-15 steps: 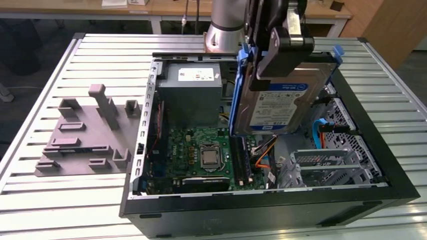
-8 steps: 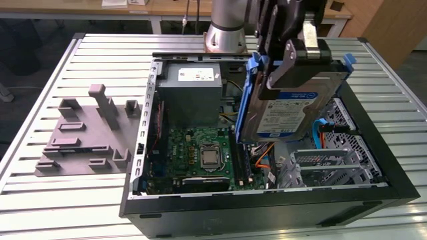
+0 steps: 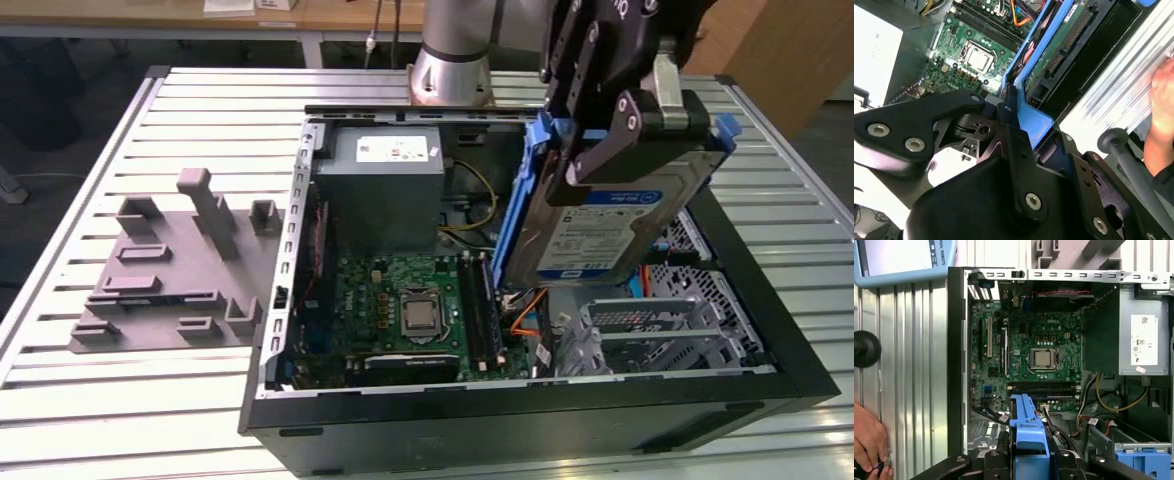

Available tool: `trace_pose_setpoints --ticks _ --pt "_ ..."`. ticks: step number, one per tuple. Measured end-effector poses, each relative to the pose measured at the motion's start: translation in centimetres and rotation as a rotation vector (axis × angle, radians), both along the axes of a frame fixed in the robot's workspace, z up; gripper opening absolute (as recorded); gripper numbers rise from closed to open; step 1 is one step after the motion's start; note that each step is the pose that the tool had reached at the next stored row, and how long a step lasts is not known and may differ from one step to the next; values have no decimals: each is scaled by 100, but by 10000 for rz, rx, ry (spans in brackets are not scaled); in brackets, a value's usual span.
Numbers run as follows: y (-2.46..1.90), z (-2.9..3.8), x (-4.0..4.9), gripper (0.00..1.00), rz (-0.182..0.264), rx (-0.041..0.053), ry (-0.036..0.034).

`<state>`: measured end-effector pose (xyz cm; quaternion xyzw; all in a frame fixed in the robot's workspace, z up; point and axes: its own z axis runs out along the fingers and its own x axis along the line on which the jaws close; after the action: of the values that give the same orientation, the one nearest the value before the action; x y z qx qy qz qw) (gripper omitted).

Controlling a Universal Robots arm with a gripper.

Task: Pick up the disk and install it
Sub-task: 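Insert the disk into the insertion slot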

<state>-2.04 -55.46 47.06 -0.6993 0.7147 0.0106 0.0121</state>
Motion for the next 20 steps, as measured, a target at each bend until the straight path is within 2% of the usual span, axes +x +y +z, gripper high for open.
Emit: trace_pose_setpoints --ticks 5,14,20 --pt "-57 -12 14 36 -2 1 0" --pt "-68 -37 178 36 -1 0 39" --pt "-117 -77 230 36 -2 2 39"
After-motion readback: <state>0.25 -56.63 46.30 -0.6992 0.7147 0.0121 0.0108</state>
